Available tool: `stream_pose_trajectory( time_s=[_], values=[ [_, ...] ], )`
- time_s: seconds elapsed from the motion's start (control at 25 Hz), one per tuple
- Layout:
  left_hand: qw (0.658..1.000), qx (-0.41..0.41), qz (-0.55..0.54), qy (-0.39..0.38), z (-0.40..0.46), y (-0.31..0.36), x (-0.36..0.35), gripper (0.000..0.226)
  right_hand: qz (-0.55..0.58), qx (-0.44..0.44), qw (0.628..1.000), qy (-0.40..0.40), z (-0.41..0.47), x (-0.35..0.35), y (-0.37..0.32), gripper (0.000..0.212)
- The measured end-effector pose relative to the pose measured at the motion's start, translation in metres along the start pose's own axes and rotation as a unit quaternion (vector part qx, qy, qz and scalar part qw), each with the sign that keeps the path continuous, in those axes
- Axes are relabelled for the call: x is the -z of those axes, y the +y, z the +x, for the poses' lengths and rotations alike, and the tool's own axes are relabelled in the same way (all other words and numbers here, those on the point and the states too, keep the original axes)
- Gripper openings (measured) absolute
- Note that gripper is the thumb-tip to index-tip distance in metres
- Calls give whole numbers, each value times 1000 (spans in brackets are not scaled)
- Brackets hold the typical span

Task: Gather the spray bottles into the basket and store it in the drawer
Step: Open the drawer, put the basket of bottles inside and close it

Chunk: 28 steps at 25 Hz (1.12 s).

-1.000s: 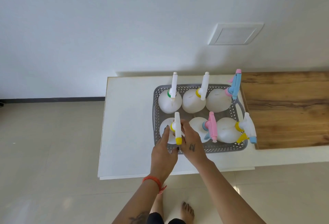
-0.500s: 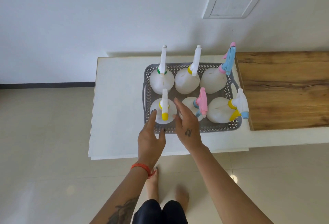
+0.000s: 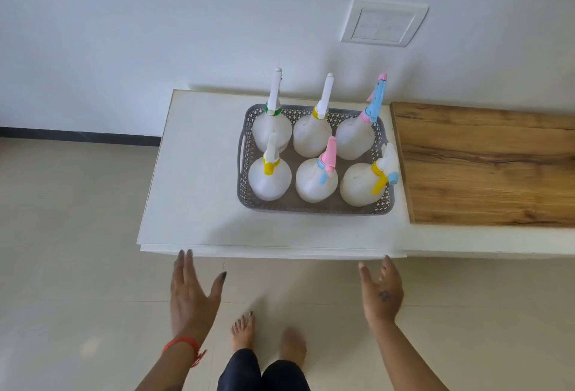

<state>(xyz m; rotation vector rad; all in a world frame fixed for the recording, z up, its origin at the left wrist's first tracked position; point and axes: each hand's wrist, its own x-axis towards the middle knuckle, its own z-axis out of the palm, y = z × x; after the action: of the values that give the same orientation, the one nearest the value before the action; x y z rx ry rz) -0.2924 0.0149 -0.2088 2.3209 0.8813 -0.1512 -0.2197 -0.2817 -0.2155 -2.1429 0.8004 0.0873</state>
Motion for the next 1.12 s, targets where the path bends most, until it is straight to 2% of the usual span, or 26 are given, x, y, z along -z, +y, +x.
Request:
stream_pose_trajectory(
  time_s=[0.08,0.2,0.48,0.84,1.12],
  values=[
    [999,45,-18,13,8,-12,-1,93,-8,-70,997,36,20,2,9,71],
    [994,94,-50,22,26,-27,-2,104,-2,-112,991,73,50,-1,20,80],
    [981,131,-126,59,60,-52,-12,112,-14,-85,992,88,81,-27,38,75],
    [967,129,-187,119,86,-63,-15,116,12,-76,992,95,84,-27,45,88],
    [968,121,-161,146,86,-67,-22,113,21,-76,992,101,81,-23,53,85]
  ],
)
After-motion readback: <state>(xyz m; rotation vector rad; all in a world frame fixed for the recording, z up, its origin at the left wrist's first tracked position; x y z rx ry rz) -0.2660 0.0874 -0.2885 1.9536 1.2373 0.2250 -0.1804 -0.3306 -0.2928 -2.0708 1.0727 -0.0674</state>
